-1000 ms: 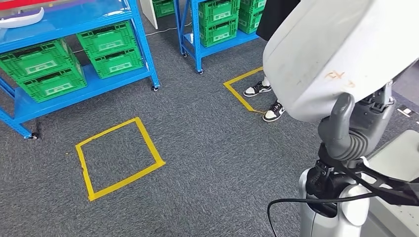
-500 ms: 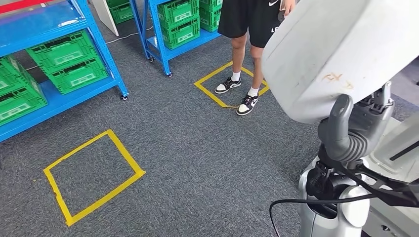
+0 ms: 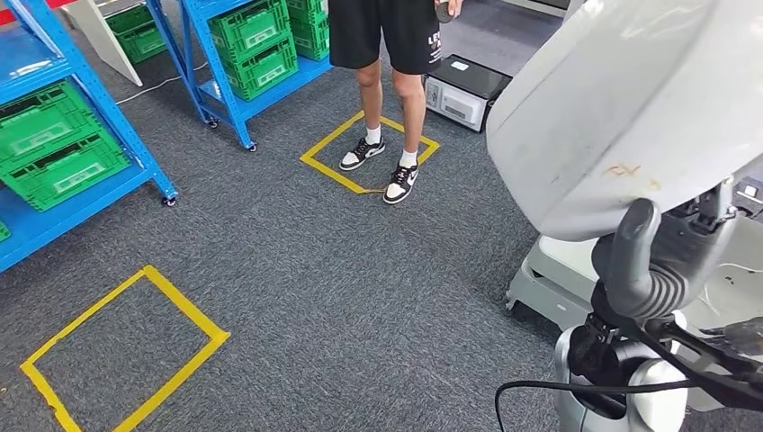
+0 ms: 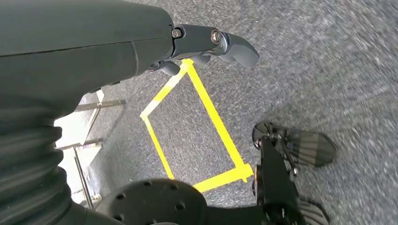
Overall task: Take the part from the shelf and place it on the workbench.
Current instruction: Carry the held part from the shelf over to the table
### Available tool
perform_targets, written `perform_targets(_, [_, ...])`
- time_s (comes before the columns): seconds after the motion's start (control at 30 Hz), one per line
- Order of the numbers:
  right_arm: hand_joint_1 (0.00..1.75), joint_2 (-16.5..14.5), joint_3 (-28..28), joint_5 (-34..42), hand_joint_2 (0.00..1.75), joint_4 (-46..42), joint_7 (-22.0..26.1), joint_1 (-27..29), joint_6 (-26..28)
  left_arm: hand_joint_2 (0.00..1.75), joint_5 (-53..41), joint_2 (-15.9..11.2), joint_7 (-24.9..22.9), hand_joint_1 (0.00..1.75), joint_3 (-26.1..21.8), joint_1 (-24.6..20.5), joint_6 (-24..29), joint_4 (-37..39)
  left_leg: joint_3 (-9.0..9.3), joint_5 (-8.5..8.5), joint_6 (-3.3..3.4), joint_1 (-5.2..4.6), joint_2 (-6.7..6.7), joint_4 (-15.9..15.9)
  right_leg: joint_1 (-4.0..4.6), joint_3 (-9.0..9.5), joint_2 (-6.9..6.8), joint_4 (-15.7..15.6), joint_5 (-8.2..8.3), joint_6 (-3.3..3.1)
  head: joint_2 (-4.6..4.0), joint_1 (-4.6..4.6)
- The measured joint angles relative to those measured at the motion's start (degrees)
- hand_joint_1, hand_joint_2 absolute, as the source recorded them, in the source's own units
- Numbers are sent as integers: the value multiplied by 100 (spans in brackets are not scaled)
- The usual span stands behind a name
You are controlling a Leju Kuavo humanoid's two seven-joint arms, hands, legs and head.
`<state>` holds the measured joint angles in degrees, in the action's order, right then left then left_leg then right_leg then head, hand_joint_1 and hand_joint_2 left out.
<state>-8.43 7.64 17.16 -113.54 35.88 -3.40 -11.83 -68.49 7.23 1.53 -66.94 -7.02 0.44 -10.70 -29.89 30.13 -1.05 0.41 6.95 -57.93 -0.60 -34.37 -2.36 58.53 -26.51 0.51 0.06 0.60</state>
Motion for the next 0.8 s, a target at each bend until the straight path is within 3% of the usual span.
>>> perform_targets(0.03, [175, 16, -28, 12, 175, -19, 21, 30, -4, 175, 0, 4, 7, 0, 9, -11, 0, 0, 19, 31, -36, 9, -52, -23, -15, 9, 63, -17, 17, -37, 1, 1])
perform_targets(0.1, [175, 47, -69, 40, 175, -40, 61, 65, -28, 175, 13, 11, 16, 0, 24, -22, 0, 2, -99, 268, -87, 28, -349, -361, -53, 30, 178, -51, 57, -108, 1, 3])
perform_targets(0.13, [175, 63, -76, 54, 175, -43, 78, 74, -50, 175, 28, 12, 17, 0, 27, -17, 0, 4, -246, 462, -99, 33, -527, -699, -54, 27, 233, -54, 62, -127, 1, 5])
perform_targets(0.17, [175, 78, -78, 65, 175, -42, 91, 79, -77, 175, 51, 13, 20, 0, 28, -7, 0, 6, -428, 656, -100, 33, -622, -1096, -50, 22, 296, -53, 63, -141, 1, 5])
perform_targets(0.2, [175, 96, -78, 72, 175, -37, 106, 85, -102, 175, 83, 10, 23, 0, 28, 6, 0, 7, -595, 778, -98, 32, -659, -1433, -45, 19, 369, -52, 60, -146, 0, 5])
perform_targets(0.23, [175, 116, -79, 79, 175, -30, 120, 88, -123, 175, 113, 4, 27, 0, 28, 20, 0, 7, -694, 794, -92, 31, -672, -1611, -40, 18, 446, -49, 60, -148, 0, 6])
perform_targets(0.27, [175, 134, -78, 87, 175, -22, 133, 89, -138, 175, 146, -2, 31, 0, 27, 30, 0, 7, -690, 683, -81, 31, -684, -1557, -38, 19, 527, -44, 61, -147, 0, 6])
perform_targets(0.3, [175, 149, -76, 94, 175, -15, 139, 85, -146, 175, 173, -9, 35, 0, 27, 38, 0, 6, -583, 478, -64, 32, -711, -1282, -38, 22, 607, -38, 62, -143, 0, 7])
perform_targets(0.37, [175, 169, -67, 111, 175, -10, 143, 68, -154, 175, 214, -25, 37, 0, 25, 54, 0, 7, -246, 78, -25, 30, -894, -482, -35, 17, 746, -14, 63, -112, 1, 6])
perform_targets(0.43, [175, 190, -52, 127, 175, -10, 140, 47, -154, 175, 233, -34, 18, 0, 22, 73, 0, 7, -83, -48, 13, 14, -1035, -73, -35, -7, 858, -2, 73, -44, 1, 5])
perform_targets(0.5, [175, 219, -45, 134, 175, -10, 136, 41, -145, 175, 235, -38, -19, 0, 19, 85, 0, 7, -53, -59, 74, -5, -976, -40, -46, -29, 958, -22, 103, 42, 1, 5])
perform_targets(0.57, [175, 257, -45, 134, 175, -11, 135, 38, -125, 175, 237, -37, -52, 0, 14, 92, 0, 4, -21, -104, 162, 6, -853, -1, -45, -90, 807, 80, 48, 96, 1, -1])
perform_targets(0.6, [175, 276, -44, 134, 175, -11, 133, 29, -114, 175, 239, -36, -62, 0, 13, 100, 0, 3, -23, -124, 200, 17, -783, 21, -37, -184, 649, 270, -67, 116, 1, -7])
perform_targets(0.67, [175, 299, -39, 137, 175, -12, 127, 14, -102, 175, 242, -38, -67, 0, 10, 128, 0, -1, -37, -128, 237, 11, -631, 26, -29, -526, 358, 984, -442, 151, 1, -19])
perform_targets(0.73, [175, 320, -35, 143, 175, -11, 116, 15, -91, 175, 242, -40, -69, 0, 6, 155, 0, -1, -52, -121, 240, 5, -461, 15, -44, -810, 291, 1584, -658, 187, 1, -19])
perform_targets(0.77, [175, 331, -36, 146, 175, -11, 103, 13, -84, 175, 239, -40, -69, 0, 4, 160, 0, -1, -55, -116, 235, 8, -382, 8, -53, -802, 273, 1593, -610, 198, 1, -19])
perform_targets(0.8, [175, 343, -36, 149, 175, -11, 86, 9, -74, 175, 234, -38, -69, 0, 3, 161, 0, -1, -56, -107, 223, 13, -306, -1, -64, -674, 237, 1376, -475, 206, 1, -19])
